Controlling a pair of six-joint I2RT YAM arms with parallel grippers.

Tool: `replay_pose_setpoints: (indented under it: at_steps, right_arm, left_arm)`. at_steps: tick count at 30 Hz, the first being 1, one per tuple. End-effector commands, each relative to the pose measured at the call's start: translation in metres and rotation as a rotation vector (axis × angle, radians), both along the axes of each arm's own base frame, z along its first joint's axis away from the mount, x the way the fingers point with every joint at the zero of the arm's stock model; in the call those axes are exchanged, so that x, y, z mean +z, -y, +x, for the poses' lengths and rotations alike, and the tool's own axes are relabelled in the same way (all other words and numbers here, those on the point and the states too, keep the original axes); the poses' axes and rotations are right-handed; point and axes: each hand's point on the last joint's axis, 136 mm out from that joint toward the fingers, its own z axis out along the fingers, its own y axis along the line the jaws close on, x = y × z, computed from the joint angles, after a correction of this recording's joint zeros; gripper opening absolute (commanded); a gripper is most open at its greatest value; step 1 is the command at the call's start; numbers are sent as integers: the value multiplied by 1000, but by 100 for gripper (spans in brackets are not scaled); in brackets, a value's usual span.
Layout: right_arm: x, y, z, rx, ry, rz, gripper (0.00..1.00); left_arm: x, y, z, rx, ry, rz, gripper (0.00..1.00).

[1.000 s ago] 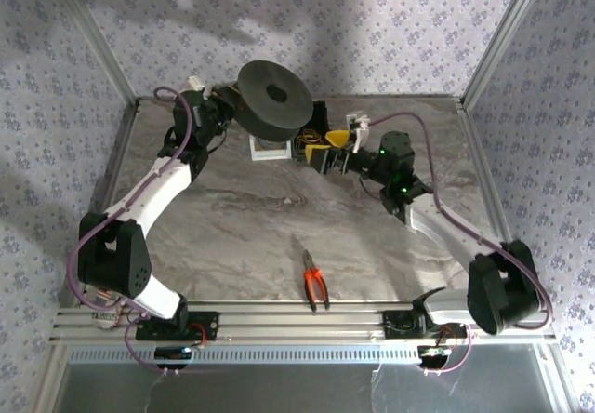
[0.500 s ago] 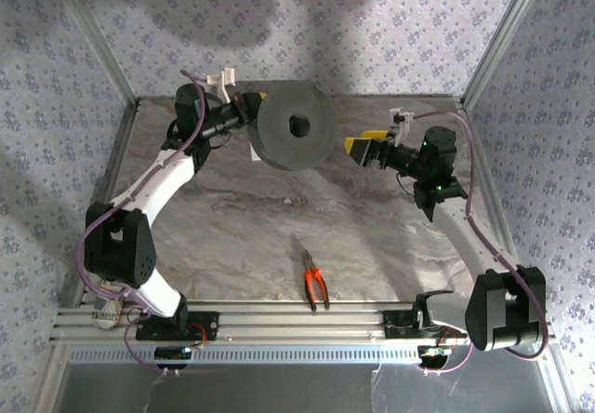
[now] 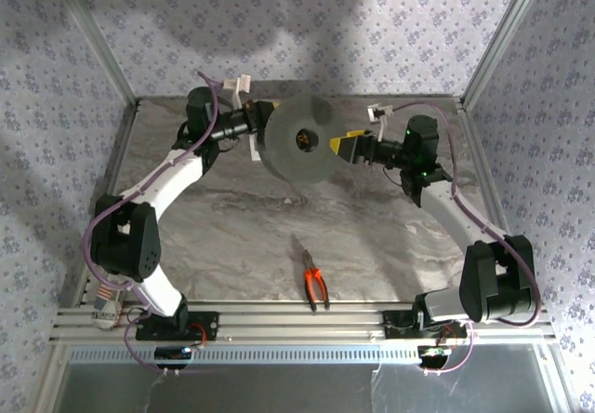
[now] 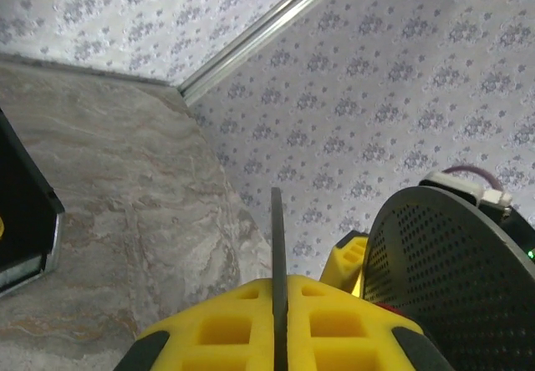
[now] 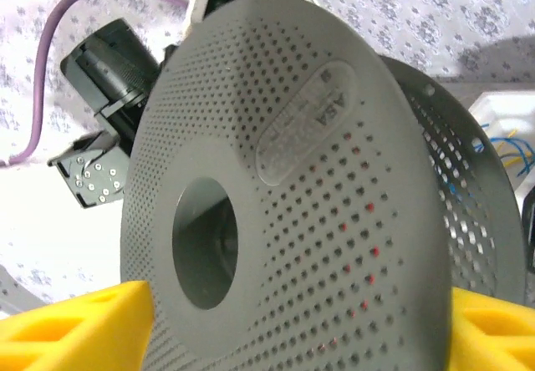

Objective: Wrap the cables

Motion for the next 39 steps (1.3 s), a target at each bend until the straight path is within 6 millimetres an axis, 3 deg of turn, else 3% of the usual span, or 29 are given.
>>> replay_pose_setpoints:
  at_steps: [1,4,8,10,15,21,27,34,38,39]
  right_arm:
    - [13,-7,-3,50,42,13,63]
    - [11,-10,-3,60,37,12,50]
    - [7,-11,-3,62,24,7,11]
    - [5,-11,-4,60,18,7,0]
    - [2,-7,-9,53,16,8,0]
    - [-1,-2,-21,51,20,9,0]
    - [-6,4,-29,38,15,9,0]
    - [-11,8,-31,24,7,10,0]
    - [-28,14,-20,-22,-68,-2,0]
    - [-35,16,-16,-39,-100,1,0]
  left_arm:
    - [37,8,-5,-45,118,-41,0]
    - [37,11,-4,-52,114,-37,0]
    - [37,14,-4,-51,107,3,0]
    - [36,13,-3,-31,110,46,4]
    - [26,-17,10,136,58,180,42]
    - [16,-79,22,382,-1,326,70]
    - [22,-110,18,469,12,377,77]
    - [31,-125,12,506,33,373,78]
    - [26,-138,1,546,38,460,81]
    - [23,-144,-3,569,40,497,85]
